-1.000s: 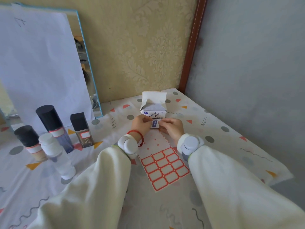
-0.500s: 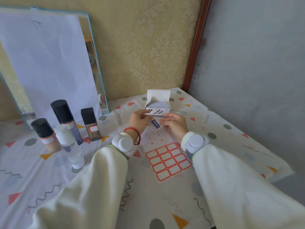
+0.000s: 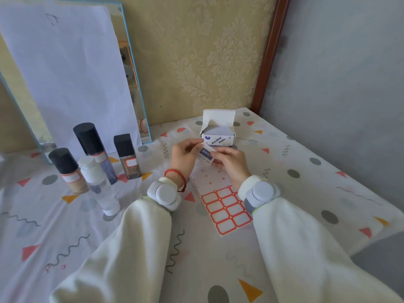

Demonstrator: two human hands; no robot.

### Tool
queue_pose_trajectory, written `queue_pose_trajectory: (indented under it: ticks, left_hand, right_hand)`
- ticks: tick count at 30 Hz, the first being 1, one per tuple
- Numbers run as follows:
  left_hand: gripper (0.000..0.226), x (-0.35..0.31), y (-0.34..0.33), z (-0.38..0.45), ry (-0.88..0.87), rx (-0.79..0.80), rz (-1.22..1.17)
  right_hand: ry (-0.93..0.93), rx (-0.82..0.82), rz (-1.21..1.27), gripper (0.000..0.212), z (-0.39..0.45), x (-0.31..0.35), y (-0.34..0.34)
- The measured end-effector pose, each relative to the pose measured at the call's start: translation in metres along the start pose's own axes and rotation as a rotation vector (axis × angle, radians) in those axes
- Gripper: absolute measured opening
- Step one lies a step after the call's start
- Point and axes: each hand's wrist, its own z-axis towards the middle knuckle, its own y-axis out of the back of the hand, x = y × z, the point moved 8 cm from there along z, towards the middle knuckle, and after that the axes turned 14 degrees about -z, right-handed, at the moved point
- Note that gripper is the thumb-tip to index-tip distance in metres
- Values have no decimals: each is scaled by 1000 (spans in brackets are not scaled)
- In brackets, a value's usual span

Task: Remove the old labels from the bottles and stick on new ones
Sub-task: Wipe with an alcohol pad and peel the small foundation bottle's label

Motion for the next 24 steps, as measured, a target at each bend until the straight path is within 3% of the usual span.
queue_pose_trajectory:
  ticks: [7,15,19,24]
  left_hand:
    - [9,5,-9,-2,1,137,77]
    - [11,6,-15,-5,18,246,202]
    - [24,6,-17,-5,105,226,101]
    - [23,13,-13,-7,232,140,-51]
  right_hand:
    - [254,6,-415,15,-5,17,-1]
    - [390,-6,-614,14,-14,29,-4]
    - [454,-30,-680,15,-15,33,-3]
    - [628,-119,-789,18,-28,44,-7]
